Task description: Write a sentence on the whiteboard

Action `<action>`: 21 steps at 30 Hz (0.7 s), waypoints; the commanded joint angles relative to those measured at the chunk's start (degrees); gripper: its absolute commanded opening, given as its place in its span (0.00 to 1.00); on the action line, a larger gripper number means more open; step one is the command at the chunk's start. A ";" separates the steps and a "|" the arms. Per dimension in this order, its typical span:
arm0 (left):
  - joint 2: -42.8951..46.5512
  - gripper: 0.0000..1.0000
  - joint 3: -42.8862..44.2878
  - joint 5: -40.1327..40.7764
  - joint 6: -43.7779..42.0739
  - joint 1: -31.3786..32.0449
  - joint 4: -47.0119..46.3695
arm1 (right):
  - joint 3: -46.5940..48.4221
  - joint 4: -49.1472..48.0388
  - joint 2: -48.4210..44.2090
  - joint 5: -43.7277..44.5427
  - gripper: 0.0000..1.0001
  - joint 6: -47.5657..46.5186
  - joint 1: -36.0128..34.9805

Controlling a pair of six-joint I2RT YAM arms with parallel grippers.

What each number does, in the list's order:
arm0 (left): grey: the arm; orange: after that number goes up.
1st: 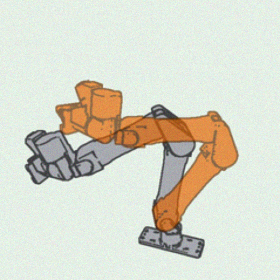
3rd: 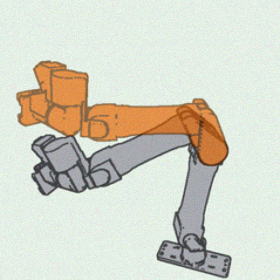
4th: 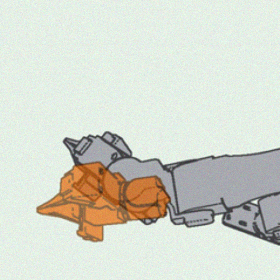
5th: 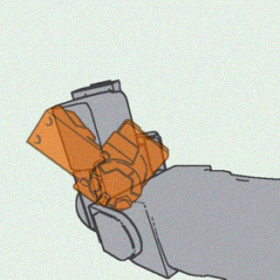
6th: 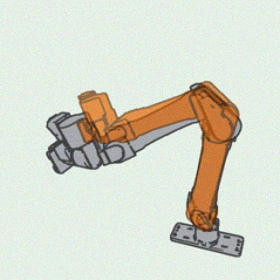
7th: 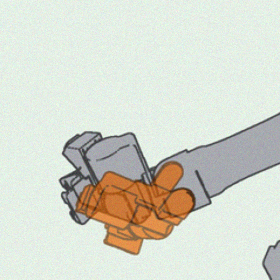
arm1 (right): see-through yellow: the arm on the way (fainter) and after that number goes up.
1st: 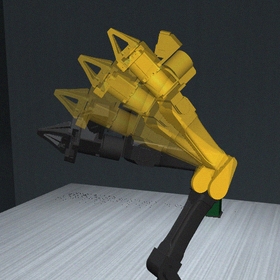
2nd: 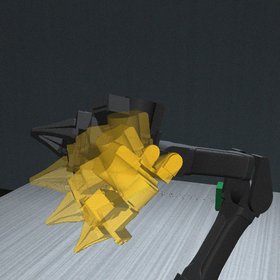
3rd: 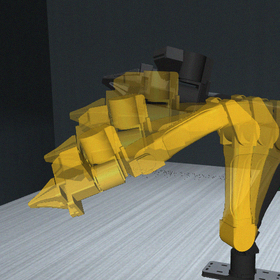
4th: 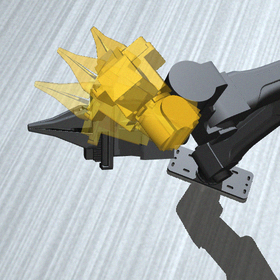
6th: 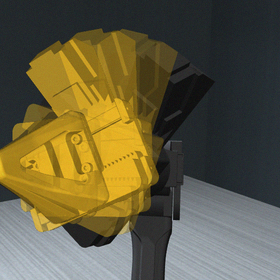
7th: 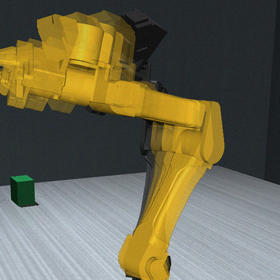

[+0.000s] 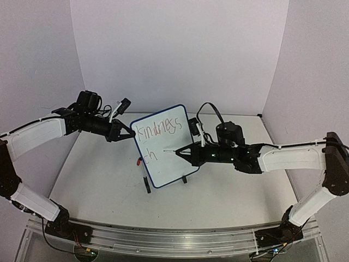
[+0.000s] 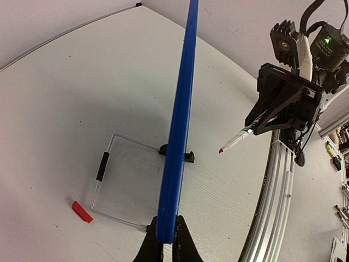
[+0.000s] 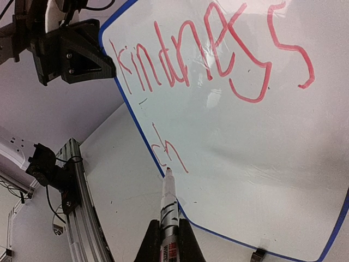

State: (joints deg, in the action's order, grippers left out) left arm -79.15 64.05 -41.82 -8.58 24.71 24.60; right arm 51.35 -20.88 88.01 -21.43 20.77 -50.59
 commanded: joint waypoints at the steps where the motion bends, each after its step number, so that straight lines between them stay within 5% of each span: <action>1: 0.14 0.00 -0.31 2.89 -1.98 0.52 3.21 | 1.73 -0.74 0.41 -5.21 0.00 -1.98 0.69; 21: -0.99 0.00 -0.09 3.18 -2.24 0.52 3.56 | 9.31 2.25 8.67 0.45 0.00 -2.21 0.72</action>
State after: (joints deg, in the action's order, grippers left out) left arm -79.15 64.05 -41.78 -8.62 24.71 24.64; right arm 57.77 -18.83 95.25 -23.85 18.54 -49.90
